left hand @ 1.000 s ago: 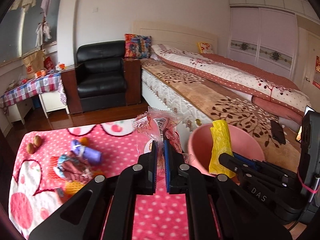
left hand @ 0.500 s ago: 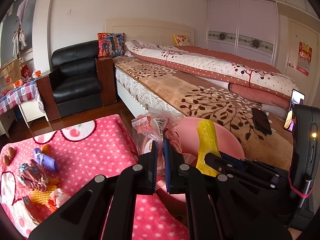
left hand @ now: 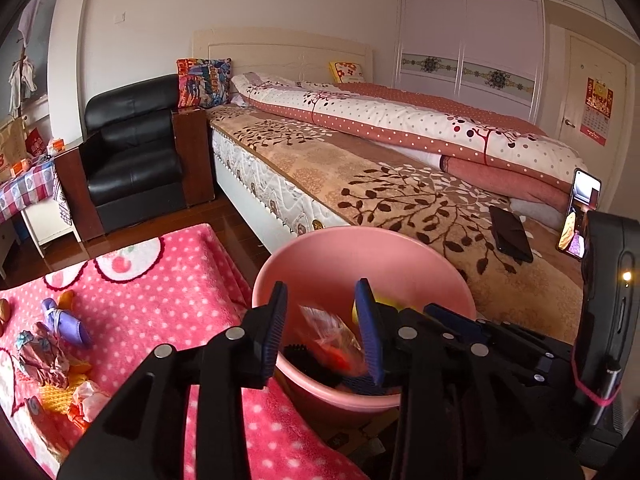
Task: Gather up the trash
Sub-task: 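Open both tools to drop the bag and wrapper into the bucket, then move both open tools back to the remaining trash on the table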
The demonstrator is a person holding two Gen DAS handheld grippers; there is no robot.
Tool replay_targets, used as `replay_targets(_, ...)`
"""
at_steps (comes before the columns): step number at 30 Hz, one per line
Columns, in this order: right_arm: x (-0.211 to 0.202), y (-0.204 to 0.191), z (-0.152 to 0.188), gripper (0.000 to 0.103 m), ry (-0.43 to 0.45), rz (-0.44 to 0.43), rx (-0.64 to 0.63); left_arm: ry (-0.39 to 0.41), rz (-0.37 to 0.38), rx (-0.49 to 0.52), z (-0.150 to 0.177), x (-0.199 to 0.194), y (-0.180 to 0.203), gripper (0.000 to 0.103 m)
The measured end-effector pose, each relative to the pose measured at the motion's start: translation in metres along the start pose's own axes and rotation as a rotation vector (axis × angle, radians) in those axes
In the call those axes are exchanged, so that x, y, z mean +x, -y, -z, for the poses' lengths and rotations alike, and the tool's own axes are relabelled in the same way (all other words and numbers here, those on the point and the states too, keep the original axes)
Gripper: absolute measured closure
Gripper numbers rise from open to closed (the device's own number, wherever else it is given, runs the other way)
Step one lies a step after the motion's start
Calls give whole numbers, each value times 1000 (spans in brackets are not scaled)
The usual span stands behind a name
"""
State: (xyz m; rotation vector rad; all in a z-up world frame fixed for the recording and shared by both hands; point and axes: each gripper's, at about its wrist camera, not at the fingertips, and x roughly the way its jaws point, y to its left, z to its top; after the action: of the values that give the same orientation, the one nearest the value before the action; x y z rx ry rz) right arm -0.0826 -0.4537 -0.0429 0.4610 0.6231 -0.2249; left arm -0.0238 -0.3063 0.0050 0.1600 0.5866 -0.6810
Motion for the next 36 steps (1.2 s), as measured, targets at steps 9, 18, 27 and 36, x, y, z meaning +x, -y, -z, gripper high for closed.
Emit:
replay_targets(9, -6, -5, 3, 65, 9, -9, -2, 6, -13, -4, 0, -11, -5, 67)
replay_targets(18, -19, -33, 10, 58, 18, -69, -51, 22, -71, -12, 9, -37, -19, 67)
replay_targets(27, -28, -73, 25, 57, 5, -134, -99, 6, -135, -79, 24, -66, -56, 67)
replay_targets(36, -29, -113, 42, 56, -27, -192, -153, -3, -282, -161, 55, -103, -106, 67)
